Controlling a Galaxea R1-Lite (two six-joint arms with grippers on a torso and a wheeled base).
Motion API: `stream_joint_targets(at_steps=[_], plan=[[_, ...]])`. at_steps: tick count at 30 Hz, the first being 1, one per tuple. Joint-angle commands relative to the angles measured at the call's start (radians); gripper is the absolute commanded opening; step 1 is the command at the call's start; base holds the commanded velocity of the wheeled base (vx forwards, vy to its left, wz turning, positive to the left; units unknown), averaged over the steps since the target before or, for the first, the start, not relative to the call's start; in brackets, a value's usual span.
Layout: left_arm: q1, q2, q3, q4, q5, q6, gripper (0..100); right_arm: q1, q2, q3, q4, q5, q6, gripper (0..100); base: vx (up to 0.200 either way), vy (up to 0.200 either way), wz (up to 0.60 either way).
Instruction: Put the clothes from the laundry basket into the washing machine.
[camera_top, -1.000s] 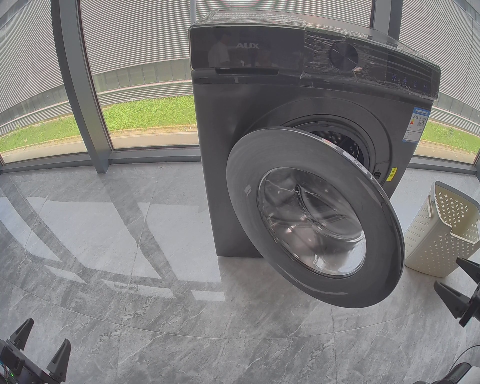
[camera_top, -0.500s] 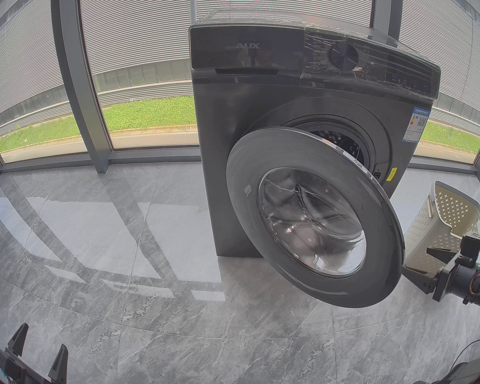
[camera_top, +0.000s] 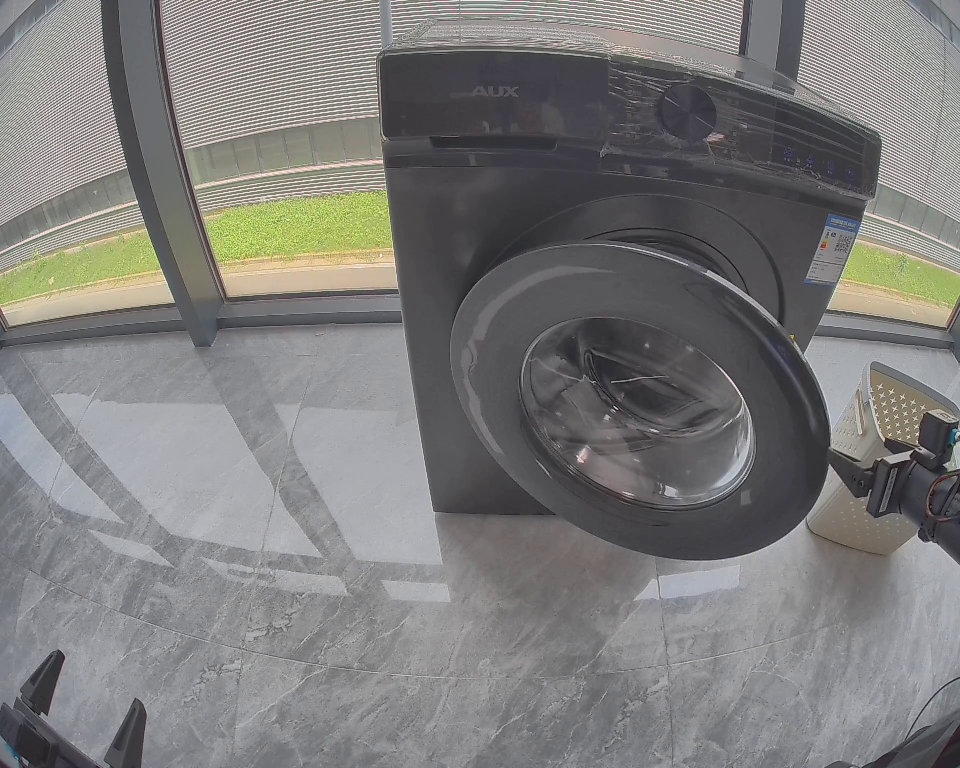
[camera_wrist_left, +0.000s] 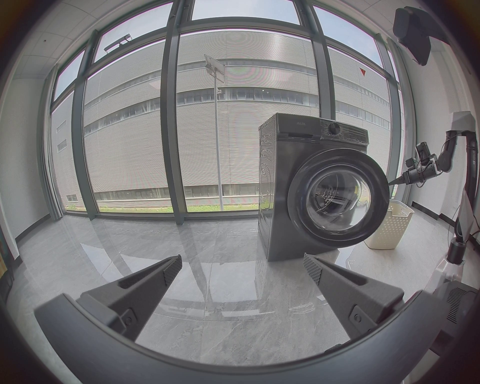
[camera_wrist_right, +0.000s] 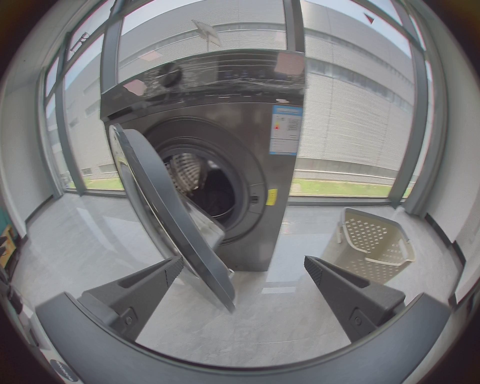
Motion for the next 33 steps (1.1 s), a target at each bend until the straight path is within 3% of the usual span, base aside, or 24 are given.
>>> stream_joint_targets(at_steps=[1,4,5,6,7,9,12,16,19,30,33], plan=[[0.0,-0.01,0.018,0.0,-0.003,0.002,100,-0.108,0.028,0.069,-0.05,0.09,-0.028,100,0.0,0.0,0.0],[0.0,-0.01,0.018,0.002,0.0,0.0,100,-0.067,-0.044,0.159,-0.041,0.238,-0.028,100,0.0,-0.067,0.0],[0.0,-0.01,0.018,0.002,0.0,0.0,100,-0.064,-0.047,0.164,-0.041,0.245,-0.028,100,0.0,-0.2,0.0],[0.0,-0.01,0.018,0.002,0.0,0.002,100,0.015,-0.083,0.207,-0.04,0.313,-0.023,100,0.0,-0.2,0.0],[0.0,-0.01,0.018,0.002,0.0,0.002,100,0.047,-0.09,0.217,-0.04,0.324,-0.017,100,0.0,-0.2,0.0],[0.0,-0.01,0.018,0.002,0.001,0.002,100,0.154,-0.1,0.24,-0.047,0.327,0.025,100,0.0,-0.2,0.0],[0.0,-0.01,0.018,0.002,0.001,0.002,100,0.236,-0.097,0.225,-0.05,0.324,0.092,100,0.0,-0.2,0.0],[0.0,-0.01,0.018,0.002,0.001,0.002,100,0.268,-0.075,0.161,-0.05,0.311,0.137,100,0.0,-0.2,0.0],[0.0,-0.01,0.018,0.002,0.001,0.002,100,0.277,-0.052,0.138,-0.052,0.313,0.199,100,0.0,-0.2,0.0],[0.0,-0.01,0.018,0.002,0.001,0.002,100,0.318,0.038,0.147,-0.155,0.313,0.213,100,0.0,-0.036,0.0],[0.0,-0.01,0.018,0.002,0.001,0.002,100,0.334,0.074,0.154,-0.191,0.308,0.213,100,0.2,0.0,0.0]])
